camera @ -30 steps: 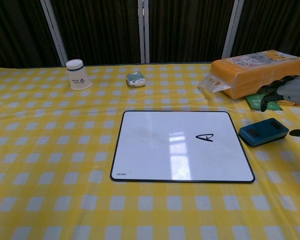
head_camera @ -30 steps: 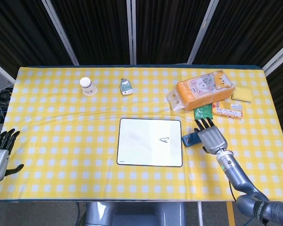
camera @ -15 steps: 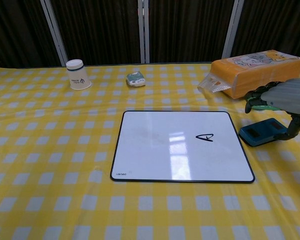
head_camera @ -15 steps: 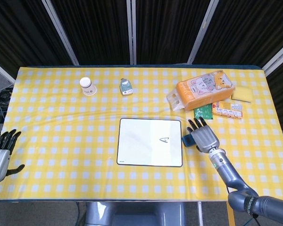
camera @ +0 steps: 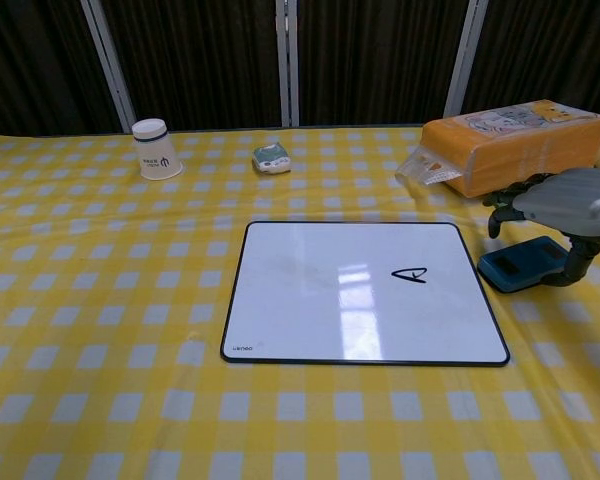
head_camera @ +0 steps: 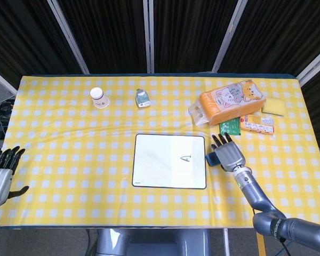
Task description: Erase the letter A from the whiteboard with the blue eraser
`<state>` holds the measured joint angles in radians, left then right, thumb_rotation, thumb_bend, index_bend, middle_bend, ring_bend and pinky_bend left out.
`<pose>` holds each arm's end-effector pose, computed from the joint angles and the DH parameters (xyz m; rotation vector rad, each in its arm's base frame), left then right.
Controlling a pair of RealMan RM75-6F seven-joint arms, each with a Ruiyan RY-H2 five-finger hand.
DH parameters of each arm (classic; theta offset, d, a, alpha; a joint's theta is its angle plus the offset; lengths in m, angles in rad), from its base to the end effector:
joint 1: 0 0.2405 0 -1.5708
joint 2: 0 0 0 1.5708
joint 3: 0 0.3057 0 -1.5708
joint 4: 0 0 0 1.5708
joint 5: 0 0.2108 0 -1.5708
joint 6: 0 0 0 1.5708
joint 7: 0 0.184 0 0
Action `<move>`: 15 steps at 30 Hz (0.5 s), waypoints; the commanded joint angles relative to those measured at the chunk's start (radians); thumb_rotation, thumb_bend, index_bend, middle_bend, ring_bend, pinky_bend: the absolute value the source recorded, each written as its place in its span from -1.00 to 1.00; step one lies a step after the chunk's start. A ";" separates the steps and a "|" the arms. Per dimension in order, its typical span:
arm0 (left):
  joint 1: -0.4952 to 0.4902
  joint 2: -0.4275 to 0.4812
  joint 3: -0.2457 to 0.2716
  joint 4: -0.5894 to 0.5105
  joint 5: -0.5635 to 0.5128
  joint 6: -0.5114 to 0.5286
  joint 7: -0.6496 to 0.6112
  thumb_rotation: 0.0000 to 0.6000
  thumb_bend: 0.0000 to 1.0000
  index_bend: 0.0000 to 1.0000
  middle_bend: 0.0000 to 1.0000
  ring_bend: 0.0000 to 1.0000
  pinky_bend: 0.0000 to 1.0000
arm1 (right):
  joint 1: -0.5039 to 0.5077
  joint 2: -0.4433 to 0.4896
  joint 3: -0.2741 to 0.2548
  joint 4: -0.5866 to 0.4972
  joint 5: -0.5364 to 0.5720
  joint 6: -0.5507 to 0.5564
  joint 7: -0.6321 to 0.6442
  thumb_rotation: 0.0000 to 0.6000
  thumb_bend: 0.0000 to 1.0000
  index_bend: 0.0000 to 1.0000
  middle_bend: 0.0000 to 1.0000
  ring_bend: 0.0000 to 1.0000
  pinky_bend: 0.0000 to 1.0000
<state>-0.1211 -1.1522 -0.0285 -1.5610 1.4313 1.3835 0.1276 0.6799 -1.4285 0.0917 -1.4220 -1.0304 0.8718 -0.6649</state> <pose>-0.3765 0.2331 0.1570 -1.4600 -0.8878 -0.7163 -0.2677 -0.4081 0.0016 1.9430 -0.6726 0.4378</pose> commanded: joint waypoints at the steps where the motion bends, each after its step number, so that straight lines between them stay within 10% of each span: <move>1: -0.001 0.000 0.000 0.003 0.005 0.002 -0.008 1.00 -0.73 -1.00 -1.00 -1.00 -1.00 | 0.004 -0.006 -0.002 0.008 0.003 0.002 0.004 1.00 -0.66 -0.42 -0.90 -1.00 -0.84; 15: -0.007 -0.002 0.002 0.009 0.009 -0.005 -0.019 1.00 -0.73 -1.00 -1.00 -1.00 -1.00 | 0.018 -0.051 -0.015 0.058 0.010 0.010 0.014 1.00 -0.66 -0.32 -0.82 -1.00 -0.76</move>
<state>-0.1286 -1.1545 -0.0261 -1.5517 1.4407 1.3782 0.1089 0.6973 -1.4776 0.0780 -1.3660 -1.0225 0.8821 -0.6514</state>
